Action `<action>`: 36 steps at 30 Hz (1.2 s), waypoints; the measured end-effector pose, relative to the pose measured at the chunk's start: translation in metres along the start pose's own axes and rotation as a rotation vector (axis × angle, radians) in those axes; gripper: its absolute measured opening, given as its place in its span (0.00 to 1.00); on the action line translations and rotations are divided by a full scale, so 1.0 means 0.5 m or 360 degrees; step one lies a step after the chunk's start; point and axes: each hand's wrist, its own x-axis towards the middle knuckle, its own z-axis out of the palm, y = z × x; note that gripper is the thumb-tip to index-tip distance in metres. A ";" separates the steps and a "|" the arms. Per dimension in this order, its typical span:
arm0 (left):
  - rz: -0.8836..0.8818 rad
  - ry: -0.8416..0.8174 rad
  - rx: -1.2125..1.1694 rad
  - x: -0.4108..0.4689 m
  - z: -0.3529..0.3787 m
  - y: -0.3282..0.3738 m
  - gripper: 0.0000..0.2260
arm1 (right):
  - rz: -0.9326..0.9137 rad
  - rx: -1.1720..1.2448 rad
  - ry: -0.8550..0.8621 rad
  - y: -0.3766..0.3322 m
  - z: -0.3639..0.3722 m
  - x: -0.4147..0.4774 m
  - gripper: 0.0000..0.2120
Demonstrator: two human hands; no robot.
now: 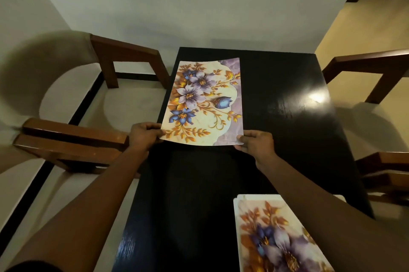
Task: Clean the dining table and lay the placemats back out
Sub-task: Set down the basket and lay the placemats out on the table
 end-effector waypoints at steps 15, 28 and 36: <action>0.0068 0.0057 0.0238 0.084 0.006 -0.006 0.12 | -0.0190 -0.0731 0.0178 -0.007 0.035 0.041 0.03; 0.0119 0.0101 0.0429 0.082 0.008 -0.008 0.12 | -0.0169 -0.0675 0.0269 0.015 0.037 0.051 0.04; 0.0390 0.0299 0.0493 0.041 -0.002 -0.004 0.11 | -0.0317 -0.0675 0.0338 0.011 0.005 0.030 0.05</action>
